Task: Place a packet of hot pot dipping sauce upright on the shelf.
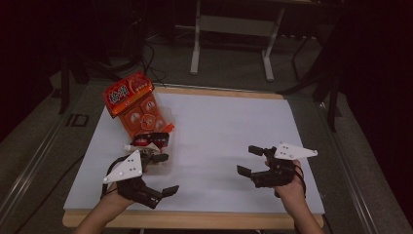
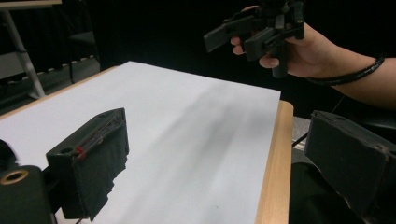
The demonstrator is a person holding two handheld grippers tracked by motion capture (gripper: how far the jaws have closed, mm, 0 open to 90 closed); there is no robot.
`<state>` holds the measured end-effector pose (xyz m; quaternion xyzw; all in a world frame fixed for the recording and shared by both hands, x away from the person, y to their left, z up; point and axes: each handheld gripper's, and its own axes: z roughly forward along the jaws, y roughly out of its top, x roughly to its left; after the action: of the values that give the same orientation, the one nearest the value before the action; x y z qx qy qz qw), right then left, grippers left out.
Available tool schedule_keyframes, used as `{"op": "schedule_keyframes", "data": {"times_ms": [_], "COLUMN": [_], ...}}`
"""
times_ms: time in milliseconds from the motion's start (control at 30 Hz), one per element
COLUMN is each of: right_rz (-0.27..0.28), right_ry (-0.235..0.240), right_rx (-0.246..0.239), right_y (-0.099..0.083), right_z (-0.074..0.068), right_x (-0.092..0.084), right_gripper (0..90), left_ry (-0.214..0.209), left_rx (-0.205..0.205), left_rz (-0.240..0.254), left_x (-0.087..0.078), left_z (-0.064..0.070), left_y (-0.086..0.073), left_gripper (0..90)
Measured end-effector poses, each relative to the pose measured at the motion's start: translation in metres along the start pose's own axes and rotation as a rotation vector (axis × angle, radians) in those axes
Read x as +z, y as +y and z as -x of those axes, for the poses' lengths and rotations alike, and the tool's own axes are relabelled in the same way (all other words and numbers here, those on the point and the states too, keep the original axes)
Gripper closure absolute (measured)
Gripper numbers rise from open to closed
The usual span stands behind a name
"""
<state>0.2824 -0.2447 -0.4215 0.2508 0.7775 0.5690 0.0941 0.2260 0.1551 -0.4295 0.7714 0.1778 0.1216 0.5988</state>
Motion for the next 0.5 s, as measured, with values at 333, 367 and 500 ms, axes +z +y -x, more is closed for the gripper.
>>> {"op": "schedule_keyframes", "data": {"times_ms": [333,367,500], "right_rz": [-0.017,-0.018,-0.021], "right_ry": [-0.001,0.0,-0.002], "right_rx": [0.002,-0.002,-0.001], "right_y": [-0.007,-0.008,-0.012], "right_z": [0.0,-0.001,0.0], "right_x": [0.004,0.004,0.006], "right_gripper": [14.9,14.9,14.9], "left_ry": [-0.018,-0.018,-0.021], "left_rx": [0.003,0.004,-0.004], "left_rz": [-0.03,-0.03,-0.027], "left_x": [0.013,0.014,0.016], "left_z": [0.009,0.009,0.01], "left_y": [-0.017,-0.018,-0.022], "left_gripper": [6.8,6.8,6.8]}}
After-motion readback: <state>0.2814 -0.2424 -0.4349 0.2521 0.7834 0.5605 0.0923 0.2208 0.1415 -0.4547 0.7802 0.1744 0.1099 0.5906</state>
